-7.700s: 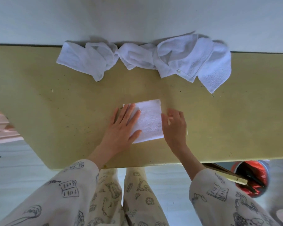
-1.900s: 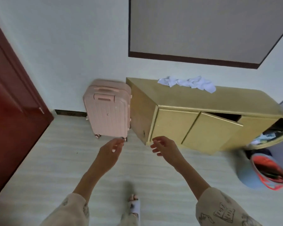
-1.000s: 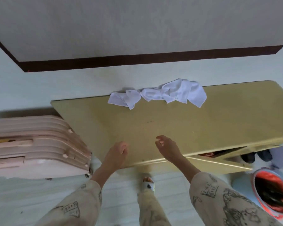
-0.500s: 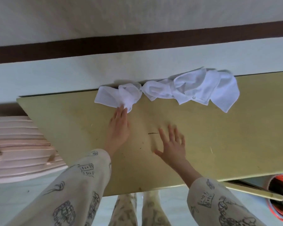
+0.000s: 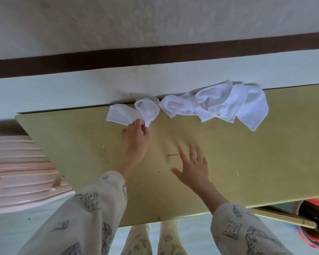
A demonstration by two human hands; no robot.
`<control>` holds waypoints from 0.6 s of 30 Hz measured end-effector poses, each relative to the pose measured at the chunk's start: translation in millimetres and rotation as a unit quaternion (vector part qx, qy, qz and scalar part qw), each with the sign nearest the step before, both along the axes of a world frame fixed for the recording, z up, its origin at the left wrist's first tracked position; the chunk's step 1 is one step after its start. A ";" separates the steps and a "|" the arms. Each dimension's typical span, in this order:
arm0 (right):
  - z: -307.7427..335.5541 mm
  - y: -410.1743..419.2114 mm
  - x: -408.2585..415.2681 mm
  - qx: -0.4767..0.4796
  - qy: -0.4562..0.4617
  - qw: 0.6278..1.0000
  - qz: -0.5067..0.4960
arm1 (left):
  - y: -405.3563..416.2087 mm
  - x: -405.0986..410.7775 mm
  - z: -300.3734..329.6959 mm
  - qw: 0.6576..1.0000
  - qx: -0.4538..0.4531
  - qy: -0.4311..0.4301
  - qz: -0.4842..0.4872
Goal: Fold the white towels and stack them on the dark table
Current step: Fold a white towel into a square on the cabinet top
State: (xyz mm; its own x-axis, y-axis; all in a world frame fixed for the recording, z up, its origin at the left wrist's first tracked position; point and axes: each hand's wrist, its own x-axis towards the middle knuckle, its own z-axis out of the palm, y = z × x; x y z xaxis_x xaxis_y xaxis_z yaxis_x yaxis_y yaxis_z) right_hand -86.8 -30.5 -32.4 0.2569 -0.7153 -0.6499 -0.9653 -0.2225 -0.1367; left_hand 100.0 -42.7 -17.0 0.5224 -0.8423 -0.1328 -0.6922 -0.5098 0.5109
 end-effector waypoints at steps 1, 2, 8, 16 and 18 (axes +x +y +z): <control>8.0 -5.7 7.6 0.007 -0.023 0.998 -0.051 | 7.9 1.3 9.3 0.999 -0.029 0.018 -0.024; 18.8 -12.3 17.1 0.007 -0.062 0.992 -0.113 | 15.3 4.8 21.5 0.997 -0.055 0.029 -0.047; 80.2 -33.9 63.9 -0.148 -0.275 0.949 -0.036 | 41.2 23.9 106.7 0.974 -0.116 0.049 -0.189; 113.0 -20.0 41.2 -0.194 -0.226 0.954 0.036 | 59.9 51.8 171.6 0.973 -0.127 0.044 -0.187; 120.1 -19.3 25.4 -0.190 -0.208 0.959 0.032 | 65.7 62.3 175.5 0.979 -0.121 0.038 -0.162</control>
State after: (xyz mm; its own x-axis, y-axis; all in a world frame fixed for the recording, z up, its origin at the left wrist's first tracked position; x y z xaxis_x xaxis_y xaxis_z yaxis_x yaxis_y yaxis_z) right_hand -61.4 -49.8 87.7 0.4890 -0.8542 -0.1766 -0.8275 -0.3902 -0.4038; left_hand 162.4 22.9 158.5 0.2194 -0.9735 0.0639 -0.7532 -0.1274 0.6454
